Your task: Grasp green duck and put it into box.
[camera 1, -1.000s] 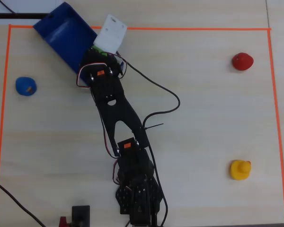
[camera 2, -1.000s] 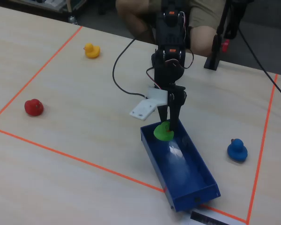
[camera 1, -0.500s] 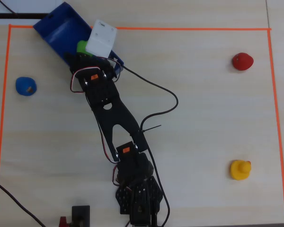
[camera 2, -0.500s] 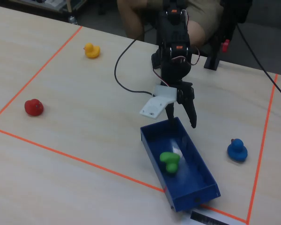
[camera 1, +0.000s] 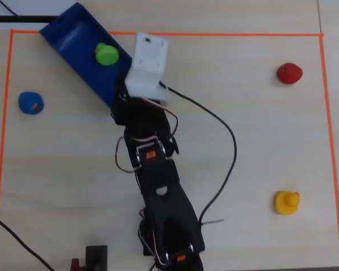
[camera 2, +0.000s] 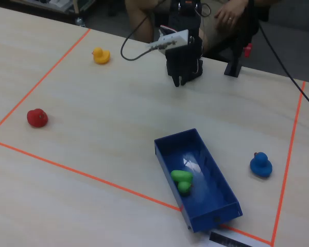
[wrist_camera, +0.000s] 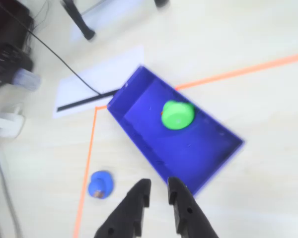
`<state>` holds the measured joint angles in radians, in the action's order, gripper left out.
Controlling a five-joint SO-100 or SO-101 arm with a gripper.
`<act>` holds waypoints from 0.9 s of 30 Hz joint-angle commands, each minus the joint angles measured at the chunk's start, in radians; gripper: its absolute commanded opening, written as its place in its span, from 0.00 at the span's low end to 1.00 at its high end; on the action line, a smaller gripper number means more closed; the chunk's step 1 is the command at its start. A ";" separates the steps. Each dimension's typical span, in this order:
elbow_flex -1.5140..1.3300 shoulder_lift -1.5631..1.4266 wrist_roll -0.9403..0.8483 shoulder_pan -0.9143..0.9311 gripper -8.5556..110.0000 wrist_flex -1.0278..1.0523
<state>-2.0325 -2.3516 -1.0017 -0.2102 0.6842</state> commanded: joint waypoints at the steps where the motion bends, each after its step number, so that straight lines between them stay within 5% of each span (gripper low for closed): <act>1: -0.419 -0.434 -0.118 0.023 0.07 -0.055; 9: -0.927 -0.940 -0.195 0.115 0.07 0.063; 15: -1.077 -0.959 -0.195 0.110 0.07 0.121; 27: -1.078 -0.960 -0.304 0.083 0.07 0.623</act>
<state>-3.1155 -3.3103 -1.2885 -0.1534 1.2563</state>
